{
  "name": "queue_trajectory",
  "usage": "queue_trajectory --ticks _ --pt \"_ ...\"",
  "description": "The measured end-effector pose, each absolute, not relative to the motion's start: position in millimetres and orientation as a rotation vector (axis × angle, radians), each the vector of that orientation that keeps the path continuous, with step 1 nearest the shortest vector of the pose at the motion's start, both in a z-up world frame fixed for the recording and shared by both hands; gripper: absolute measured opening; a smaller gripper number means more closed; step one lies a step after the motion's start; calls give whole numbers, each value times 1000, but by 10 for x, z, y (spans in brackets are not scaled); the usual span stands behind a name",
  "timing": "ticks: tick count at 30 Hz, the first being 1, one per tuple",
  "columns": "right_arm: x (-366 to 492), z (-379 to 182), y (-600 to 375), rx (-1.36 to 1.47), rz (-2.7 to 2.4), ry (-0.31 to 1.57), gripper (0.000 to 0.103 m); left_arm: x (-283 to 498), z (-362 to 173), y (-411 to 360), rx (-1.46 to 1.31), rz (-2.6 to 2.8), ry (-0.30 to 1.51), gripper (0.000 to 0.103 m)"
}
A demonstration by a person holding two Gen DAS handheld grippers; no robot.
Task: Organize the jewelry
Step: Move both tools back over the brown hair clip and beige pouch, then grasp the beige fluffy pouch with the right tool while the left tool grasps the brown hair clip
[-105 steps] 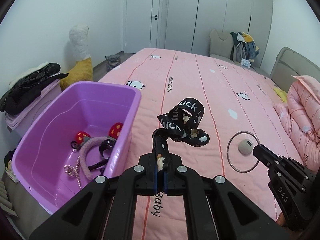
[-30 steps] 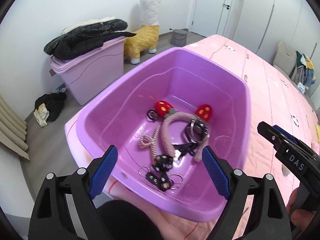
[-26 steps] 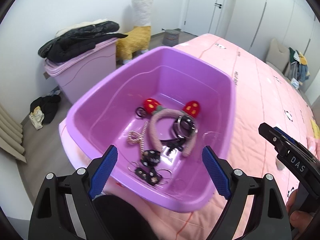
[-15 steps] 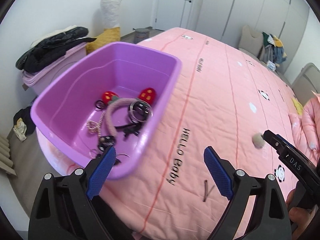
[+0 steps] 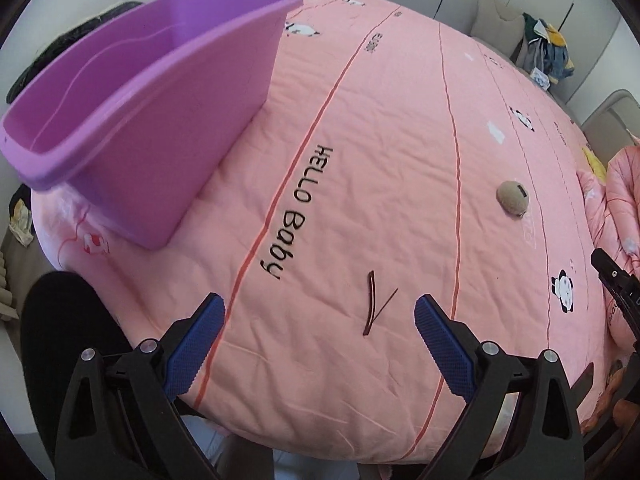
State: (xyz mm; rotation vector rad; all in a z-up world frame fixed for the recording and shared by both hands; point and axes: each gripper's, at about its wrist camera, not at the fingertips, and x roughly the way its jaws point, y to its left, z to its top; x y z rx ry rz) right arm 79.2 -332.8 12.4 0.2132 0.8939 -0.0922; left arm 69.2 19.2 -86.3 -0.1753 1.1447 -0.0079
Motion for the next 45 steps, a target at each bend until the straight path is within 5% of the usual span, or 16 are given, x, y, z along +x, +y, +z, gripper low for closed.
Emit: queue_trajectory --ticks 15,45 --pt "1309 -478 -3792 264 -35 930 52 646 -1749 -259 -138 87 1261 94" --pt "2701 -1198 -4041 134 5 1048 60 905 -2034 -517 -159 118 1224 94"
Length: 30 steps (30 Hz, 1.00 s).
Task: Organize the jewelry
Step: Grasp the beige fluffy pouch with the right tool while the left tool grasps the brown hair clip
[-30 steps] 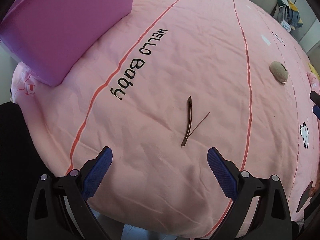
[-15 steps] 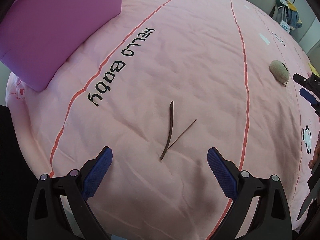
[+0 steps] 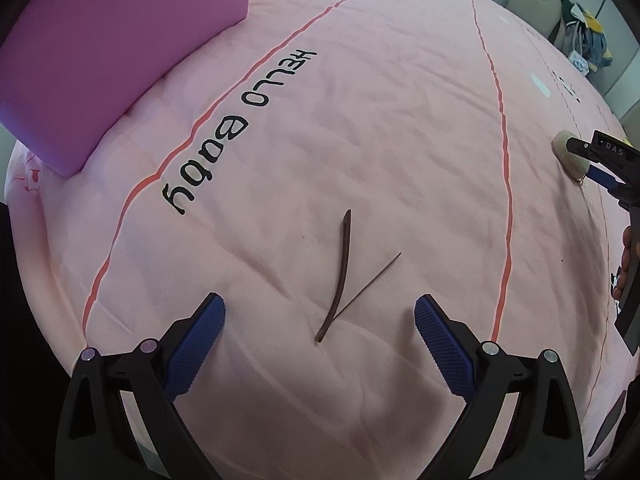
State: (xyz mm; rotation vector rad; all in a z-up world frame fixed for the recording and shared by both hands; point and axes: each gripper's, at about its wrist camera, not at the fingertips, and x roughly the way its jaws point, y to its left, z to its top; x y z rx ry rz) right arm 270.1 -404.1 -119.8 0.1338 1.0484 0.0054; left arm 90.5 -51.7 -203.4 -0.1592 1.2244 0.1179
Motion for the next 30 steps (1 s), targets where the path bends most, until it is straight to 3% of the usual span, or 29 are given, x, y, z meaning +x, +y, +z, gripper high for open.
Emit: queue_trajectory --ticks 7,15,18,23,30 --pt "2829 -1287 -4039 100 -65 1054 67 946 -2073 -528 -145 129 1218 94" --pt "2937 -1496 -4262 142 -143 1111 66 971 -2086 -527 -135 130 1217 94" --pt "2925 -1482 -4239 105 -158 1088 52 988 -2108 -552 -119 133 1222 95" --pt "2872 -1436 -4206 94 -150 1073 44 973 -2132 -559 -94 98 1228 95" --pt "2842 -1428 -4156 77 -141 1058 42 932 -2123 -515 -69 87 1227 75"
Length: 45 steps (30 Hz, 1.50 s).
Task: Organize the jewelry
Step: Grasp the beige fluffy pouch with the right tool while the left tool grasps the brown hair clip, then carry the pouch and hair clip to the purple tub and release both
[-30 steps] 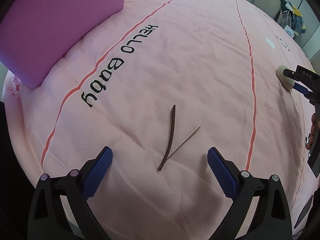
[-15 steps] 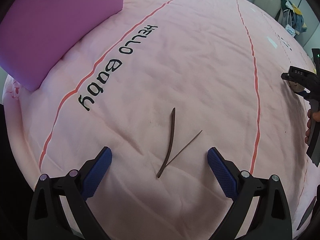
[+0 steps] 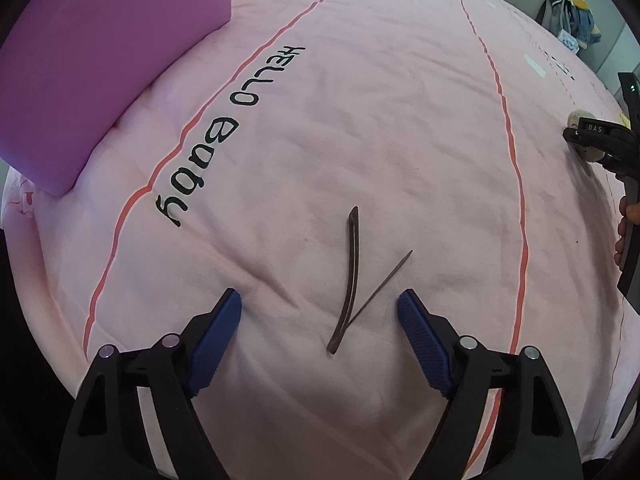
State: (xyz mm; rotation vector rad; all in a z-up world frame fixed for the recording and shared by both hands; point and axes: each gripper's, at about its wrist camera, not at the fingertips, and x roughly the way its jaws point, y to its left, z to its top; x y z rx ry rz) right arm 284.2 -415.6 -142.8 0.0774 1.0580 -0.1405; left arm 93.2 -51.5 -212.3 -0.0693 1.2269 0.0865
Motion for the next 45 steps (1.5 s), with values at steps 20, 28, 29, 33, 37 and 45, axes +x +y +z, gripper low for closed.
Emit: queue_trajectory --ticks 20,28,29,33,37,45 --pt "2216 -1031 -3861 154 -54 986 42 900 -1784 -270 -144 65 1193 12" --pt "1637 -577 -3580 241 22 913 42 812 -1285 -156 -163 13 1059 12" --pt "1571 -517 -3539 246 27 904 42 810 -1192 -130 -167 2 1033 12" --pt "1345 -282 -3372 265 51 870 42 780 -862 -46 -177 -30 959 12" --pt "1158 -53 -3095 277 91 836 42 732 -570 86 -183 -55 898 13" --pt "1117 404 -2391 265 211 781 42 647 -135 628 -212 -36 827 13"
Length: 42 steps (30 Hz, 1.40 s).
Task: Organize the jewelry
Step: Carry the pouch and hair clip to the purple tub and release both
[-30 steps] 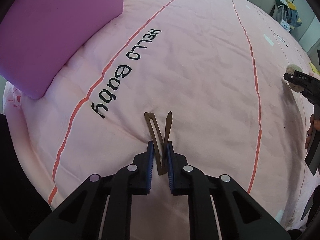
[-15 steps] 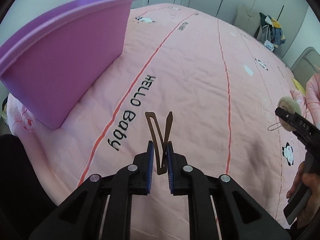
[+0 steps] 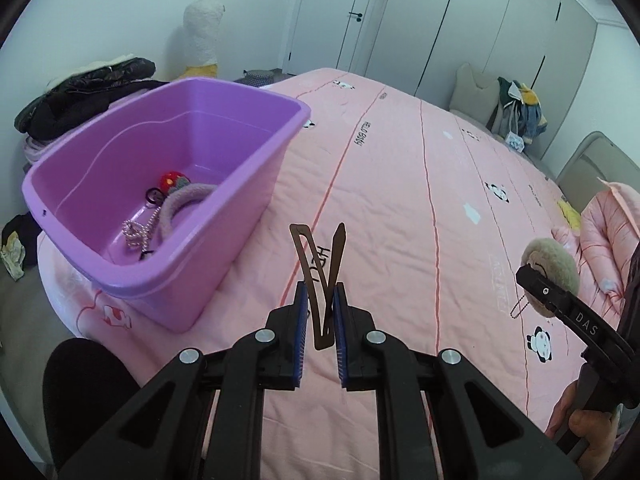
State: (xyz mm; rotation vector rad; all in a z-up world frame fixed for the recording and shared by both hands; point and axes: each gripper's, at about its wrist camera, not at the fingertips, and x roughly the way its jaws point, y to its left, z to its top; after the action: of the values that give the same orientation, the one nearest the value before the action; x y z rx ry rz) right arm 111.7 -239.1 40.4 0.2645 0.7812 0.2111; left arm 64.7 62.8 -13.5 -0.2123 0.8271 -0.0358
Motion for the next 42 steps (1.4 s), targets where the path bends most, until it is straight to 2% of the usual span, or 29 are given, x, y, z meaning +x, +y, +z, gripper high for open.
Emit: queue_trajectory --ticks 9,20,29,42 --pt "1570 845 -1160 192 422 747 42 810 257 1667 -222 88 772 13" --pt "2332 849 250 92 567 822 42 1296 186 2567 -237 215 840 13" --pt "2755 675 794 -20 546 917 42 1632 -41 2744 -245 228 928 14" --pt "3126 312 1013 -111 466 1070 45 1836 -265 2854 -282 247 1019 14"
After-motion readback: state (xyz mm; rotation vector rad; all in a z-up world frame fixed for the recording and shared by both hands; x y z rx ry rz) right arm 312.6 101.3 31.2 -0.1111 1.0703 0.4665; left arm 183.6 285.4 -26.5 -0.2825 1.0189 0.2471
